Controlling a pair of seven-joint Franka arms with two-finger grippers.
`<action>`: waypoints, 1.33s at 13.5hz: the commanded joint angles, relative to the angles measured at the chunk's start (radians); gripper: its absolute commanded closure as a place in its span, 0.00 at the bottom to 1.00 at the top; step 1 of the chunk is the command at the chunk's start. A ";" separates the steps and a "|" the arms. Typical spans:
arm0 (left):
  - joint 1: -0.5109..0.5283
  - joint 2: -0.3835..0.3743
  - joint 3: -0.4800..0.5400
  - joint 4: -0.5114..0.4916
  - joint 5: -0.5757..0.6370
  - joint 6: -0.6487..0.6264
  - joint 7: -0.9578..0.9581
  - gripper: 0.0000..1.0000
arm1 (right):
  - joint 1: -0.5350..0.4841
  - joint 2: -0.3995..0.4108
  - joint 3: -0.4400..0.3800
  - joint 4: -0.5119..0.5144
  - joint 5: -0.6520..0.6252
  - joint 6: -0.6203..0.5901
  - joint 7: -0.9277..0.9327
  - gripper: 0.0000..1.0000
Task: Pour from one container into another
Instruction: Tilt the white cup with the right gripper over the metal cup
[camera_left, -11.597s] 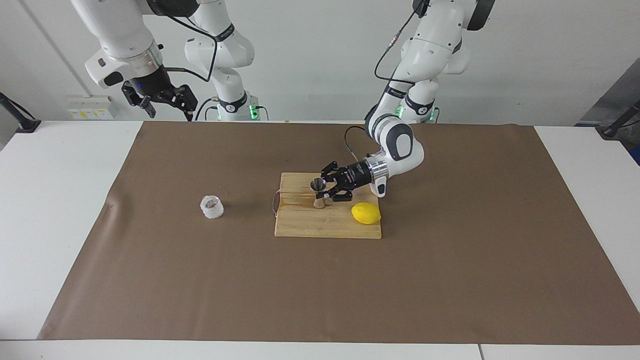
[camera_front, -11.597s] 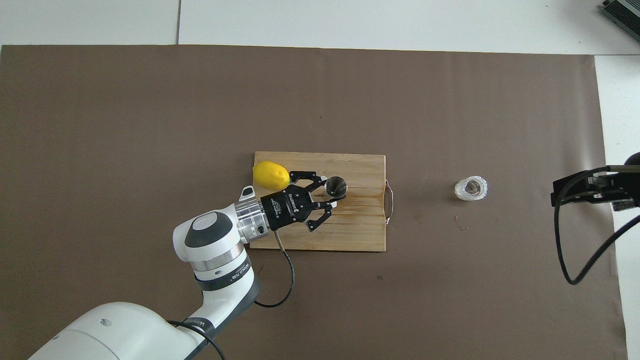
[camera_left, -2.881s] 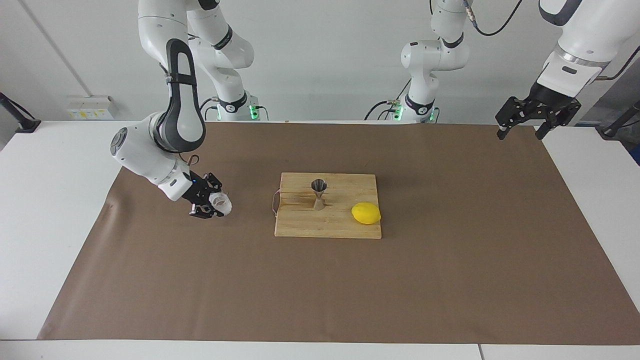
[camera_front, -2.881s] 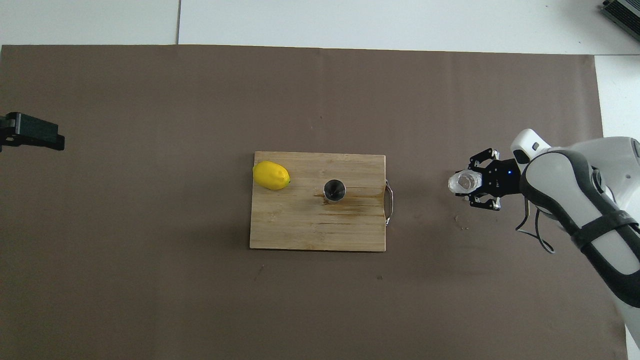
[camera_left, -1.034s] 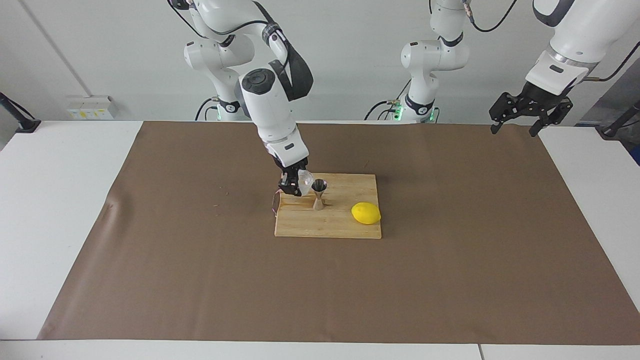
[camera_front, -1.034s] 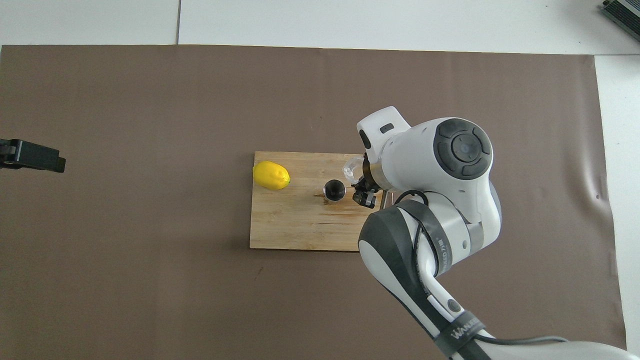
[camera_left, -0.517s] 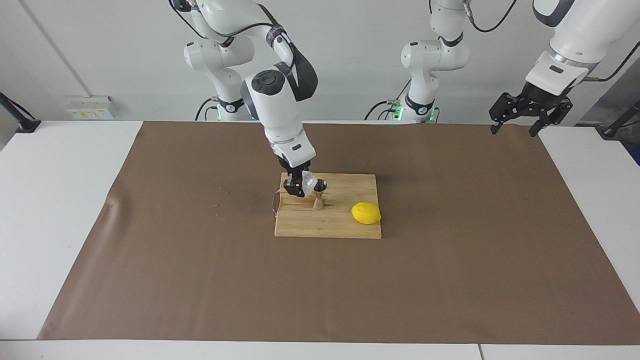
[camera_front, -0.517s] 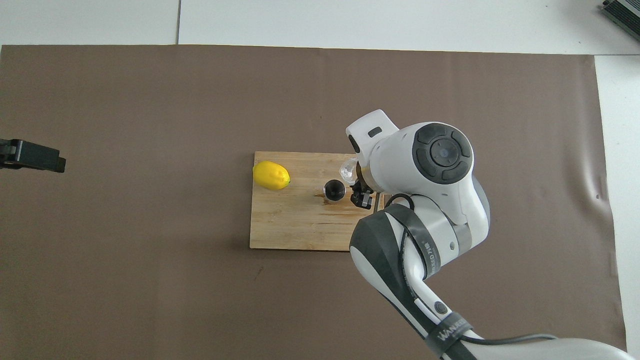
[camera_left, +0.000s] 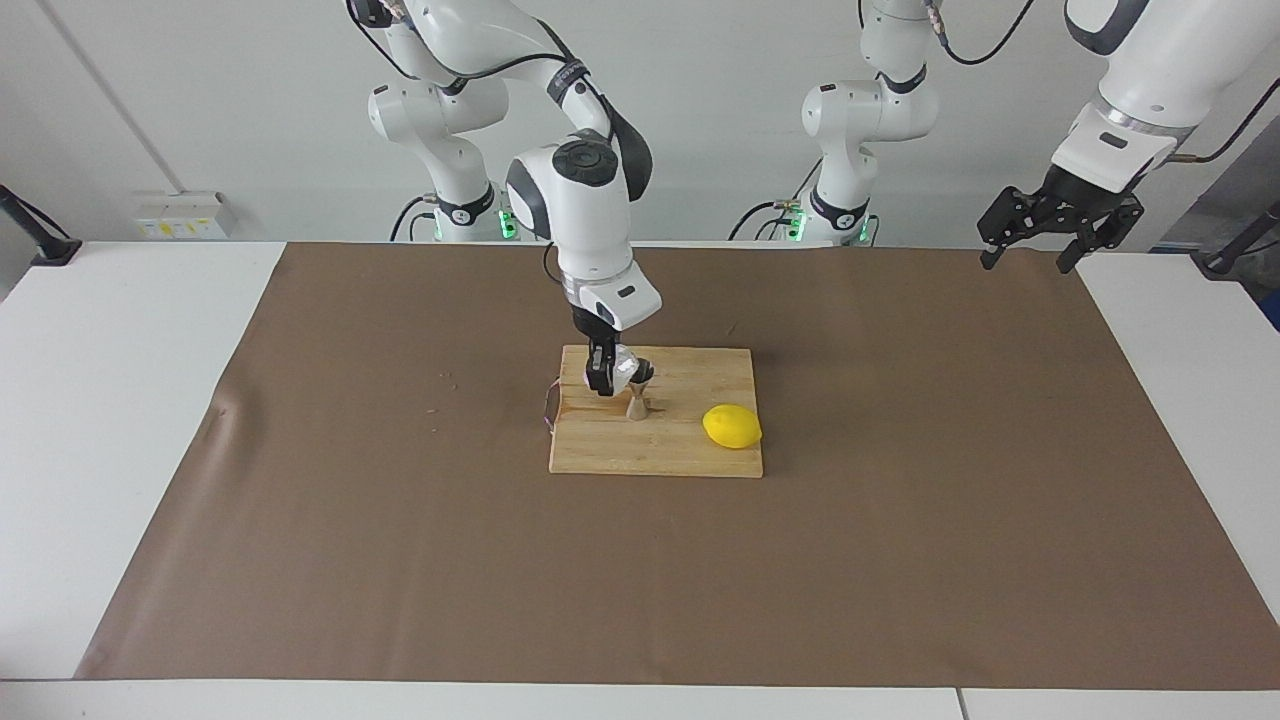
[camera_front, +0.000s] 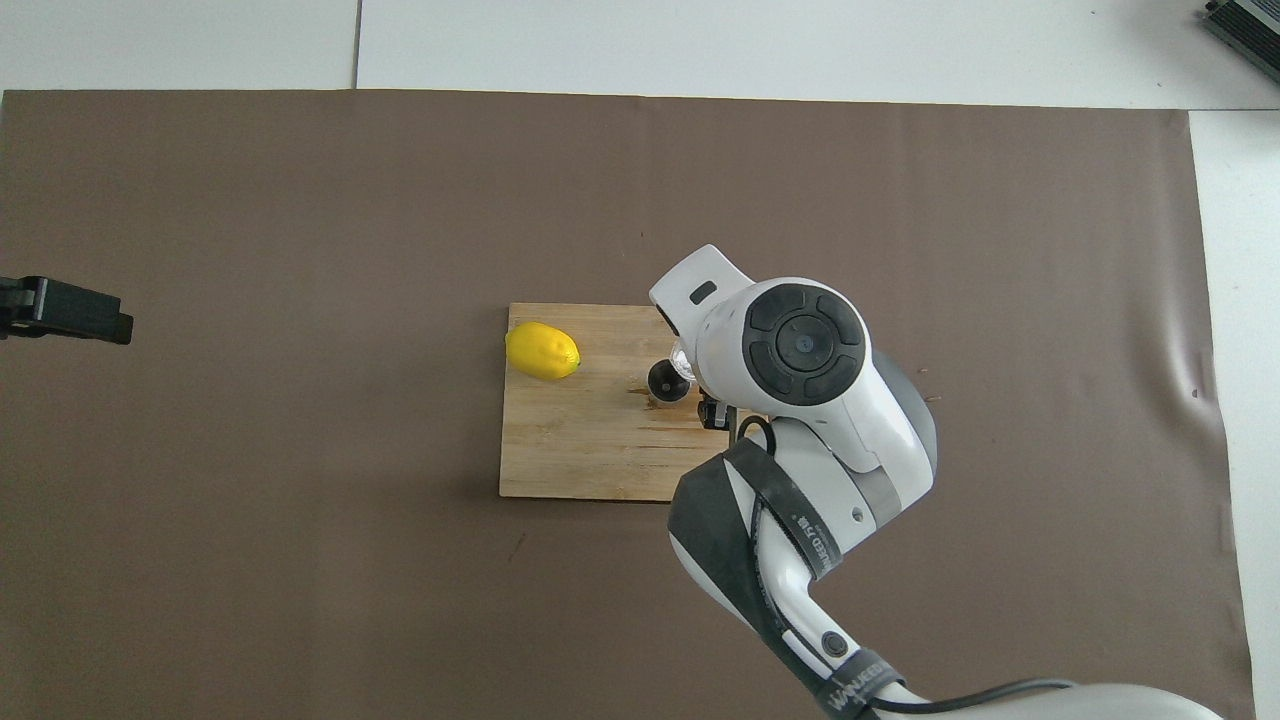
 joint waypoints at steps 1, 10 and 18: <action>-0.003 -0.008 0.003 -0.011 -0.012 0.000 -0.020 0.00 | 0.003 0.002 0.000 0.006 -0.048 -0.011 0.026 0.90; -0.003 -0.008 0.003 -0.009 -0.012 0.003 -0.020 0.00 | 0.040 -0.001 0.002 -0.014 -0.235 0.008 0.109 0.89; -0.003 -0.008 0.003 -0.011 -0.012 0.005 -0.020 0.00 | 0.066 -0.019 0.002 -0.056 -0.347 0.008 0.135 0.89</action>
